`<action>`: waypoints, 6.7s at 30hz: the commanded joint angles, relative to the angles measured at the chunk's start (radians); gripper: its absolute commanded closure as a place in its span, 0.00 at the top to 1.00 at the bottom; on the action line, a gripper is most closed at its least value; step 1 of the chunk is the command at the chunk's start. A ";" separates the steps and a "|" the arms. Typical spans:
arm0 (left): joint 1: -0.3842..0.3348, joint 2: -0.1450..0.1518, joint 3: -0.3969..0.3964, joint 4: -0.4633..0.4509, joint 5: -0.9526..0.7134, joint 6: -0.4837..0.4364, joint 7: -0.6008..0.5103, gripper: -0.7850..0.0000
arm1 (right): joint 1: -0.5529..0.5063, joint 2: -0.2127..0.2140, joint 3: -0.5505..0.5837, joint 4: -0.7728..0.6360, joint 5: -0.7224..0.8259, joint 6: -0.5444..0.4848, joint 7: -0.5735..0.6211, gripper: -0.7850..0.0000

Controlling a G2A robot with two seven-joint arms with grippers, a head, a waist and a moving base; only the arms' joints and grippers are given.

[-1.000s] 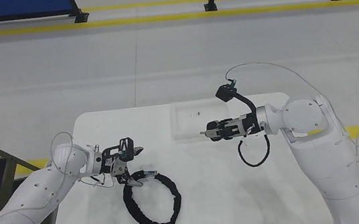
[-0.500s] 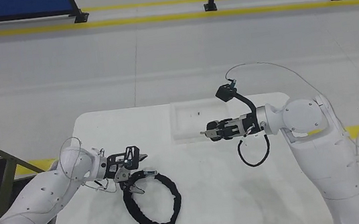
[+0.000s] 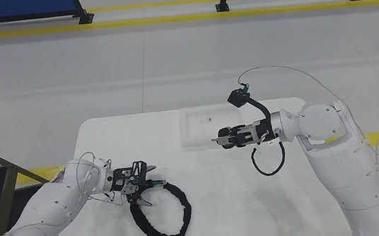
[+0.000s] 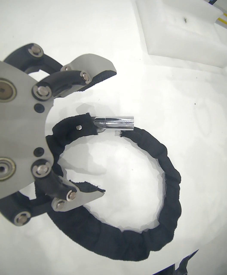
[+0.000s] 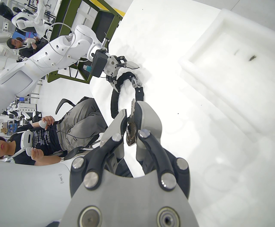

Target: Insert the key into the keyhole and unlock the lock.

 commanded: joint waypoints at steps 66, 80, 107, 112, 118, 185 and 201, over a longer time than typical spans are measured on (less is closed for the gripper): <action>0.007 0.155 0.000 -0.461 -0.383 0.199 0.237 0.00 | 0.096 0.015 -0.170 -0.131 0.125 0.160 0.137 0.00; 0.011 0.172 0.000 -0.484 -0.394 0.234 0.273 0.00 | 0.107 0.018 -0.164 -0.121 0.149 0.169 0.137 0.00; 0.059 0.145 -0.063 -0.545 -0.509 0.192 0.230 0.00 | 0.441 0.164 -0.425 -0.285 0.314 0.409 0.137 0.00; 0.055 0.128 -0.044 -0.515 -0.514 0.203 0.242 0.00 | 0.532 0.214 -0.509 -0.268 0.345 0.409 0.137 0.00; 0.040 0.111 -0.017 -0.495 -0.516 0.214 0.252 0.00 | 0.620 0.262 -0.596 -0.295 0.374 0.428 0.118 0.00; 0.039 0.055 0.000 -0.528 -0.567 0.127 0.165 0.00 | 0.922 0.348 -0.937 -0.383 0.326 0.555 -0.009 0.00; 0.045 0.061 0.000 -0.549 -0.629 0.126 0.165 0.00 | 0.895 0.349 -0.915 -0.385 0.342 0.567 -0.042 0.00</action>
